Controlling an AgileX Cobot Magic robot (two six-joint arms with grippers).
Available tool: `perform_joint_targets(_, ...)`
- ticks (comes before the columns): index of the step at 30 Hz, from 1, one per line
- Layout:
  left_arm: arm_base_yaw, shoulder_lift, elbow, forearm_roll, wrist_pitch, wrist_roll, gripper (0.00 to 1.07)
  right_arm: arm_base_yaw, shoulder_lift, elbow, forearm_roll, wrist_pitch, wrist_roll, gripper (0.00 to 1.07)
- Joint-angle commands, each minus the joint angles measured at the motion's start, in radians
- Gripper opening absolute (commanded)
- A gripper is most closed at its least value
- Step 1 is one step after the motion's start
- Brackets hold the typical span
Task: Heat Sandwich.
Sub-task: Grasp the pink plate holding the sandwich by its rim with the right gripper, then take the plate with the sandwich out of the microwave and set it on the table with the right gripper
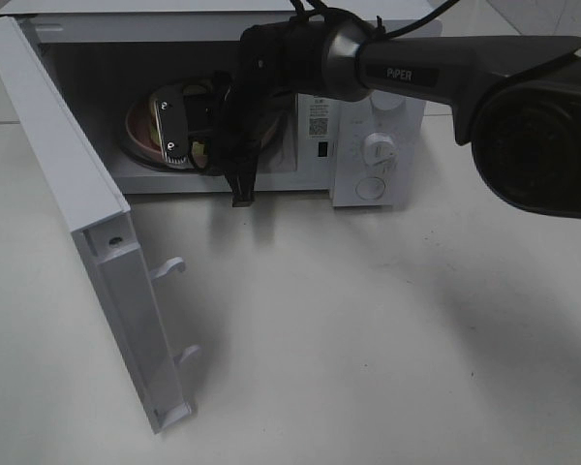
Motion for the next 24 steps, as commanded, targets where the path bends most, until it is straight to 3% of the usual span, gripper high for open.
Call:
perform_joint_targets(1, 0.004, -0.017, -0.001, 0.0, -0.009, 0.0, 0.98, 0.001, -0.01, -0.001, 0.032, 0.026, 0.009, 0.0)
perform_joint_targets(16, 0.004, -0.017, -0.001, 0.0, -0.009, 0.0, 0.98, 0.001, -0.044, 0.002, 0.04, 0.168, -0.073, 0.0)
perform_joint_targets(24, 0.004, -0.017, -0.001, 0.0, -0.009, 0.0, 0.98, -0.002, -0.118, 0.096, 0.04, 0.134, -0.152, 0.0)
